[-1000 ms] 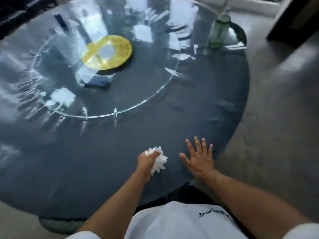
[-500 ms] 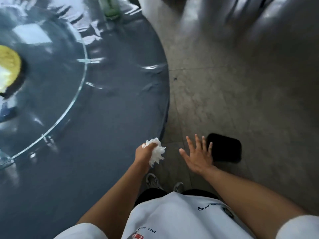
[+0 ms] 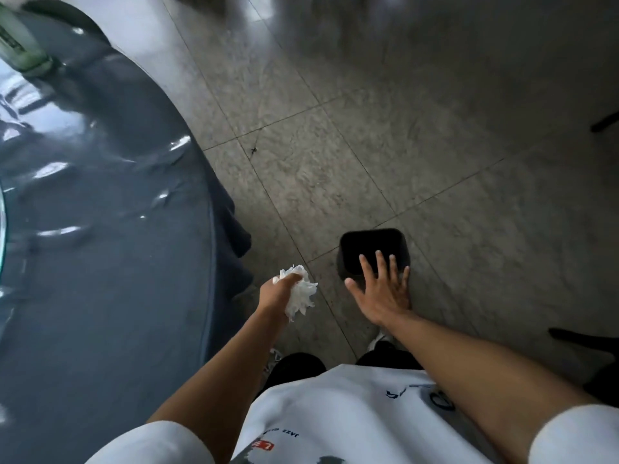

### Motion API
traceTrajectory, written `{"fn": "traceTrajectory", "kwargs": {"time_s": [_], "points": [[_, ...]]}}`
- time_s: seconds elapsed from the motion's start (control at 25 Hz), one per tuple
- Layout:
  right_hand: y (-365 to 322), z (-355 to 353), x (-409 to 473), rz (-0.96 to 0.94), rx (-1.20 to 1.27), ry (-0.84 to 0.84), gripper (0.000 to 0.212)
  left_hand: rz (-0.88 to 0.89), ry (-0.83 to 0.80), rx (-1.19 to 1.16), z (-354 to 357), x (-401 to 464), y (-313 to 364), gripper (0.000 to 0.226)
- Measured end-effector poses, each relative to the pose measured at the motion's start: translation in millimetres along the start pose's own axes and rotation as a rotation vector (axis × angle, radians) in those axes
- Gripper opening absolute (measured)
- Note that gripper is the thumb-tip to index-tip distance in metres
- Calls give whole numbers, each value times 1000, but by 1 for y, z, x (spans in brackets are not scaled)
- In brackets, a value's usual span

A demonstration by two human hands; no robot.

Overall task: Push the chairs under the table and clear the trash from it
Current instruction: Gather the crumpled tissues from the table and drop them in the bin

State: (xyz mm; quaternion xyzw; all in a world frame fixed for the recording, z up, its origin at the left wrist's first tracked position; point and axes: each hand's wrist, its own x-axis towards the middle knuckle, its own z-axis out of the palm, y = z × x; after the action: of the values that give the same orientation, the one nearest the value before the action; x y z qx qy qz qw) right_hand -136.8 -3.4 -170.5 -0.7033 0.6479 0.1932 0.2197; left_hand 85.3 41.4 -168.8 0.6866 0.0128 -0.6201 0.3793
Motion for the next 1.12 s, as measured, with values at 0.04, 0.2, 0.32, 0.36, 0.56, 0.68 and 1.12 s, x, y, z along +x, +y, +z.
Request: {"fn": "traceTrajectory", "kwargs": {"time_s": [0.04, 0.2, 0.32, 0.36, 0.56, 0.68, 1.12], "points": [[11, -3, 9, -12, 11, -15, 80, -4, 16, -20, 14, 3, 1, 21], [59, -24, 64, -120, 3, -56, 79, 8, 128, -76, 81, 17, 3, 26], [107, -42, 111, -231, -64, -69, 79, 25, 224, -103, 139, 27, -1, 22], [125, -48, 125, -260, -95, -79, 79, 19, 249, -89, 160, 31, -4, 20], [189, -66, 198, -302, -184, -130, 80, 41, 313, 256, 237, 69, -16, 22], [208, -55, 245, -324, -207, -155, 82, 121, 331, 601, 265, 109, -22, 35], [227, 99, 393, -374, -242, -233, 80, 151, 293, 859, 315, 326, -106, 30]]}}
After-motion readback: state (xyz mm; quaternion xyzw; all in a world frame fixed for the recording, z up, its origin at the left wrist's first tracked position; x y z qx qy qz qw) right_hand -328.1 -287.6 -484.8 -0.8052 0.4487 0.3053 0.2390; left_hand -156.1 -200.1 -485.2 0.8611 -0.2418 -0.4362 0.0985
